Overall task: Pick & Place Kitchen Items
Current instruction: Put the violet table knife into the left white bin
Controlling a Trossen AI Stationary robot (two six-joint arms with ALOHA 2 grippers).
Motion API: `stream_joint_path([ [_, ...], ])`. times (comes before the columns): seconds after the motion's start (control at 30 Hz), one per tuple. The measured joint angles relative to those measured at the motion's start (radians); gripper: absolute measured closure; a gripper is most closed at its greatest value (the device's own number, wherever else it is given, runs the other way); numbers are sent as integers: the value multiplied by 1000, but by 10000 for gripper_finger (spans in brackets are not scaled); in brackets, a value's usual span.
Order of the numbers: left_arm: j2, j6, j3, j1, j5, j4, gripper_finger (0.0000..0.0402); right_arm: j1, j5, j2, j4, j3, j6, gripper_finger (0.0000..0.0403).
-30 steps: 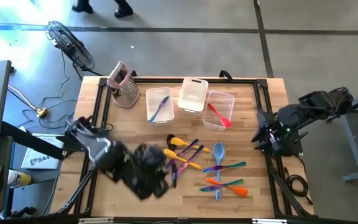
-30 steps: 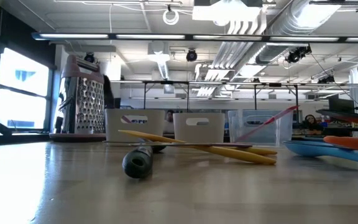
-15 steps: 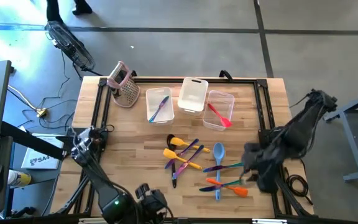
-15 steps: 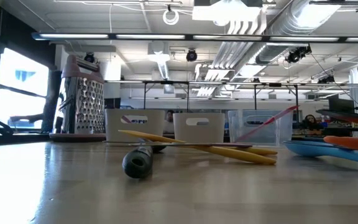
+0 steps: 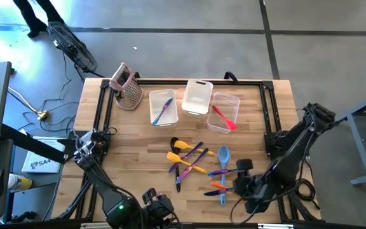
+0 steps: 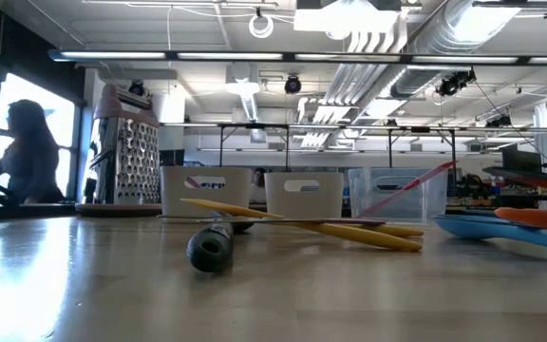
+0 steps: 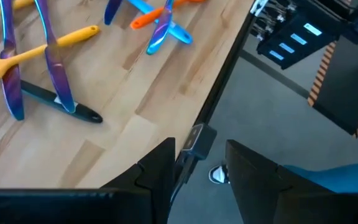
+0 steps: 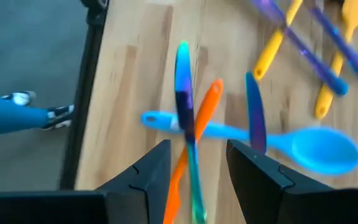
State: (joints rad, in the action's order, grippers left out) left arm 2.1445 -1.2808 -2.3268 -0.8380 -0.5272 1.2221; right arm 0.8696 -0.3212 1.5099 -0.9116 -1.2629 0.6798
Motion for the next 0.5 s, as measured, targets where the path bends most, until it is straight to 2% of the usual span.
stream_joint_path([
  [0.27, 0, -5, 0, 0, -11, 0, 263, 3, -14, 145, 219, 0, -125, 254],
  [0.5, 0, -7, 0, 0, -10, 0, 263, 3, -73, 262, 298, 0, -192, 254],
])
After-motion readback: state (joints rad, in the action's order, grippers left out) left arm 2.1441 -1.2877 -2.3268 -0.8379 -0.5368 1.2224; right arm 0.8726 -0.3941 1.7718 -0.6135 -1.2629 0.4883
